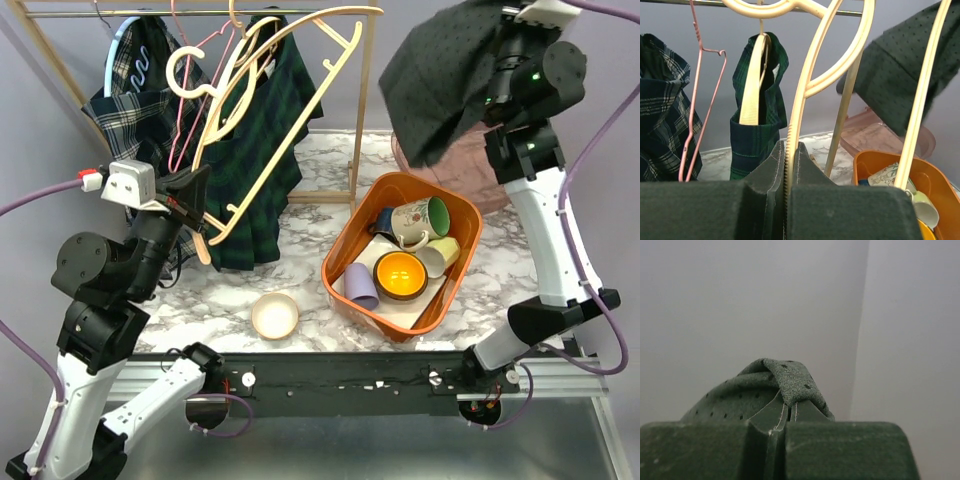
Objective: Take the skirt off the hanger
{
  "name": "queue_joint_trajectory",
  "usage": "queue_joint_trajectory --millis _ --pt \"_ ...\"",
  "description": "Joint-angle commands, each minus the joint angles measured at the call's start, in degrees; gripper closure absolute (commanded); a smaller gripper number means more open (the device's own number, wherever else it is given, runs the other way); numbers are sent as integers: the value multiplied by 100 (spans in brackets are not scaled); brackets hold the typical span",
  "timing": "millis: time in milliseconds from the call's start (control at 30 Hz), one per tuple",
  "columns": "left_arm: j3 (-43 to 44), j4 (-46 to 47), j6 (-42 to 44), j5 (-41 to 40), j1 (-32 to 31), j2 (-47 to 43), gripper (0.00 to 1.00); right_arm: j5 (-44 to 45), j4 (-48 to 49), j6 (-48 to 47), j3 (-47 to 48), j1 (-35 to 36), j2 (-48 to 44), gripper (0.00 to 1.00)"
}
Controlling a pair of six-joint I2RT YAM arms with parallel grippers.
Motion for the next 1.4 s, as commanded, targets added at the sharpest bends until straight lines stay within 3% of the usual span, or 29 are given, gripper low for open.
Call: queue_joint_trajectory --millis 0,300,667,1100,1367 --pt "-217 520 -90 253 84 -178 100 -368 -220 1311 271 -873 -55 99" --pt "-508 739 -90 376 251 -319 100 -1063 -906 2472 359 -1727 657 99" --pt "-666 818 -134 490 383 -362 100 -1406 -985 3228 -81 -2053 1114 99" --pt "-701 871 -134 508 445 -415 100 -1880 -1047 3229 858 -2097 2037 99" --pt "-701 889 -117 499 445 -398 100 -2084 -959 3071 1413 -2106 2038 99"
